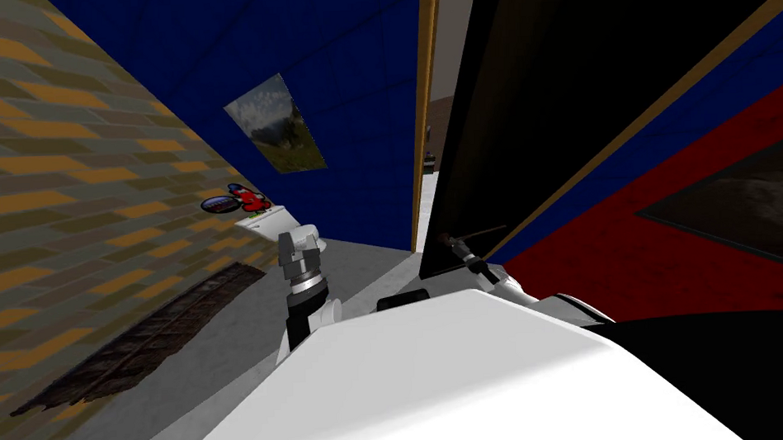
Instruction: Pull the door open
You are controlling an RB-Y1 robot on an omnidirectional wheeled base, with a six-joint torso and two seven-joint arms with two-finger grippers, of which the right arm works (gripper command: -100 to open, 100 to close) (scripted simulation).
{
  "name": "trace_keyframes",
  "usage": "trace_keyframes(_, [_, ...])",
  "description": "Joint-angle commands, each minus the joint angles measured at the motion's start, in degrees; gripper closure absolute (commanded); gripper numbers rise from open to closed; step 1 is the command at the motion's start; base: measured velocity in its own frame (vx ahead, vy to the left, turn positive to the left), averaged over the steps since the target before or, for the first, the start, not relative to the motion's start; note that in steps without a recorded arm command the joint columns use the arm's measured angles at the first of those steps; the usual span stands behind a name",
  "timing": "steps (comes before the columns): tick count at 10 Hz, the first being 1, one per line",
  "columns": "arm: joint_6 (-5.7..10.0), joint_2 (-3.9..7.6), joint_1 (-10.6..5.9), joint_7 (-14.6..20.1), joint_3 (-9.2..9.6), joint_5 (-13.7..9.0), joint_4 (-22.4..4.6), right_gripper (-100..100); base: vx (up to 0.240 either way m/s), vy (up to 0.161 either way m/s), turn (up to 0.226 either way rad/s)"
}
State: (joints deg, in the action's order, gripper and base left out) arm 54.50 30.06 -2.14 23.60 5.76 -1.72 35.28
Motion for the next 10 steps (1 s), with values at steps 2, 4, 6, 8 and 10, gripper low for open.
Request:
trace_keyframes(2, [2.88,1.38,1.46,1.18,0.76,0.26,-0.28,100,-0.204,-0.067,0.137])
trace_keyframes(4, [4.57,2.22,2.35,1.93,1.25,0.41,-0.44,100,-0.175,-0.062,0.102])
trace_keyframes(6, [6.86,3.36,3.54,2.96,1.92,0.62,-0.66,100,-0.191,-0.087,0.153])
trace_keyframes(8, [6.93,3.5,3.5,3.18,2.01,0.63,-0.93,100,-0.15,-0.07,0.075])
trace_keyframes(10, [8.97,4.0,4.27,3.66,2.35,0.66,-1.88,100,-0.184,-0.097,0.21])
